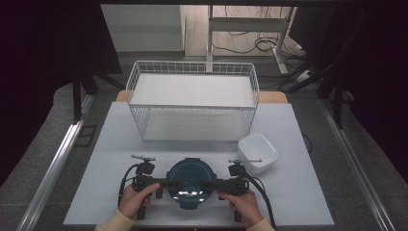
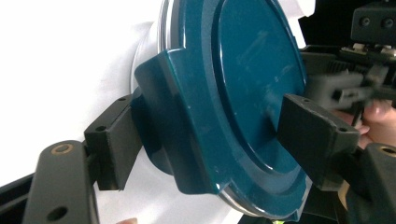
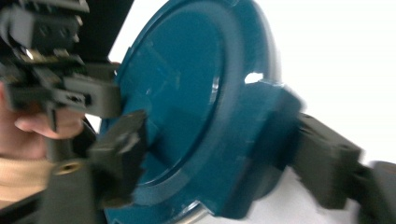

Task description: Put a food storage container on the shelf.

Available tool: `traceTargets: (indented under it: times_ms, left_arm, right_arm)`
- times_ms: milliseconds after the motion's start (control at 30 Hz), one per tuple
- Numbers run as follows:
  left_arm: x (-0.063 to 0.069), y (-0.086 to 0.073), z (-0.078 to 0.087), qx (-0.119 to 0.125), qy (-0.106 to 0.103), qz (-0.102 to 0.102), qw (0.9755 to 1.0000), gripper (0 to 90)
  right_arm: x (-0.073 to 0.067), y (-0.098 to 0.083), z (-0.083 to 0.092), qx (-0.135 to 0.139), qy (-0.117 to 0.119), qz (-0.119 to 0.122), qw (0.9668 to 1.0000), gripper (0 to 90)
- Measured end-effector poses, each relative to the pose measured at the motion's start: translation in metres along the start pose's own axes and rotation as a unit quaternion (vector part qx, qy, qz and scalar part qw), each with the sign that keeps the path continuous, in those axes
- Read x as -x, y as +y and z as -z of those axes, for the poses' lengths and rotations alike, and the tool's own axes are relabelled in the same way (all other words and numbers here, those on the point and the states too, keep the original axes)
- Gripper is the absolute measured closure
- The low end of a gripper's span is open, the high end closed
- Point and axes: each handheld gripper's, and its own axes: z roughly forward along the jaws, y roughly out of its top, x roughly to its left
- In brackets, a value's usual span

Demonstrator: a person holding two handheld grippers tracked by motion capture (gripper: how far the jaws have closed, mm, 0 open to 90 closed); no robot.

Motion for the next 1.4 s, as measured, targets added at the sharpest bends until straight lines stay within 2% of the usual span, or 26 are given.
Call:
traceTargets:
  times_ms: [133,300,500,733,1200,1400]
  left_arm:
    - [0.0,-0.001,0.003,0.009,-0.002,0.012,0.9999,28.6]
    - [0.006,-0.003,0.008,0.014,0.007,-0.004,0.9999,31.1]
    - [0.007,-0.004,0.014,0.026,0.01,-0.01,0.9996,34.5]
    - [0.016,-0.005,0.021,0.031,0.024,-0.038,0.9985,36.5]
    - [0.023,-0.006,0.024,0.043,0.026,-0.055,0.9972,36.9]
    - [0.031,-0.004,0.031,0.053,0.023,-0.062,0.9964,36.8]
  right_arm:
    - [0.001,0.0,0.002,0.002,0.003,-0.001,1.0,31.6]
    - [-0.003,-0.003,0.006,0.012,0.002,-0.001,0.9999,36.0]
    - [-0.01,-0.006,0.01,0.031,0.002,0.009,0.9995,40.5]
    - [-0.013,-0.005,0.013,0.043,0.009,0.02,0.9988,43.0]
    - [-0.02,-0.003,0.018,0.049,0.001,0.048,0.9976,43.0]
    - [-0.03,0.0,0.024,0.055,-0.001,0.062,0.9966,43.0]
